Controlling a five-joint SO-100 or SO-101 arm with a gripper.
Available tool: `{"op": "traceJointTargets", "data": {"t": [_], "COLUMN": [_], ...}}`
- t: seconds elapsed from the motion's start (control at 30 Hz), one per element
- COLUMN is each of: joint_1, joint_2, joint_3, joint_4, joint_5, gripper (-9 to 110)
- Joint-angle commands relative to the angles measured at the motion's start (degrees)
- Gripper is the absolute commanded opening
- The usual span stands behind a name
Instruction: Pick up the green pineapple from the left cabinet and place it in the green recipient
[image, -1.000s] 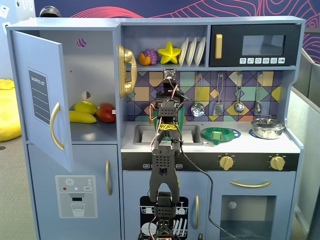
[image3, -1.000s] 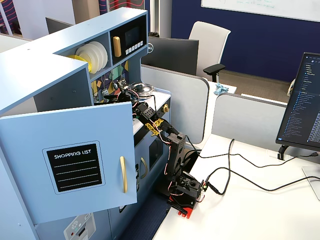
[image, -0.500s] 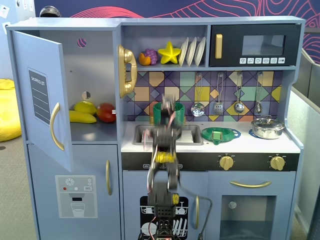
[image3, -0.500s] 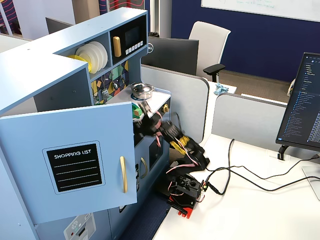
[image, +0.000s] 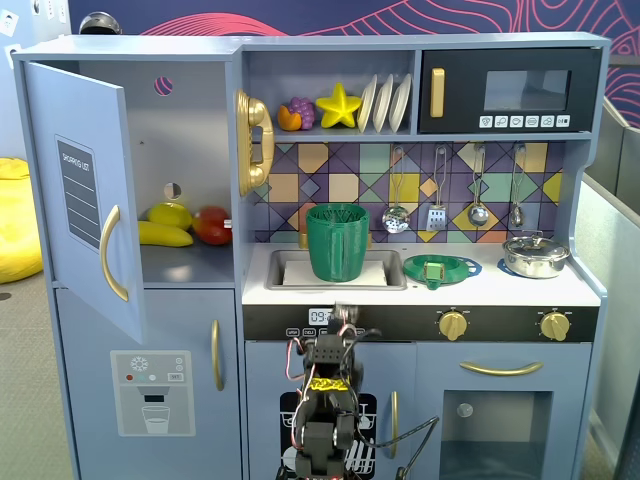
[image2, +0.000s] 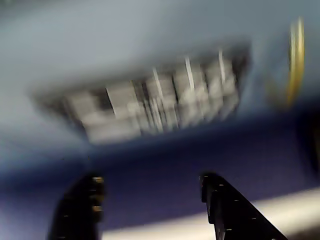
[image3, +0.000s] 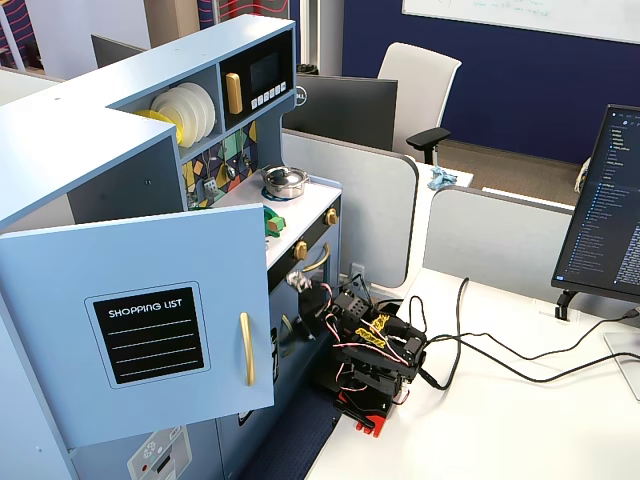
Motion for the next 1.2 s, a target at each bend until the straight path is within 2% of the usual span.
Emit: {"op": "traceJointTargets", "data": {"t": [0.0, 0.2, 0.3, 0.4, 1.17], "joint_1": [-0.97, -3.69, -2.64, -4.39, -4.75], "joint_2": [1.41, 1.41, 1.49, 1.41, 1.49], "joint_3": [2.55, 2.55, 2.55, 2.64, 2.64], "joint_4": [6.24, 18.63, 19.69, 27.16, 27.25], "joint_5": [0.97, 2.29, 3.96, -2.9, -2.46], "gripper": [2, 2, 2, 2, 4]}}
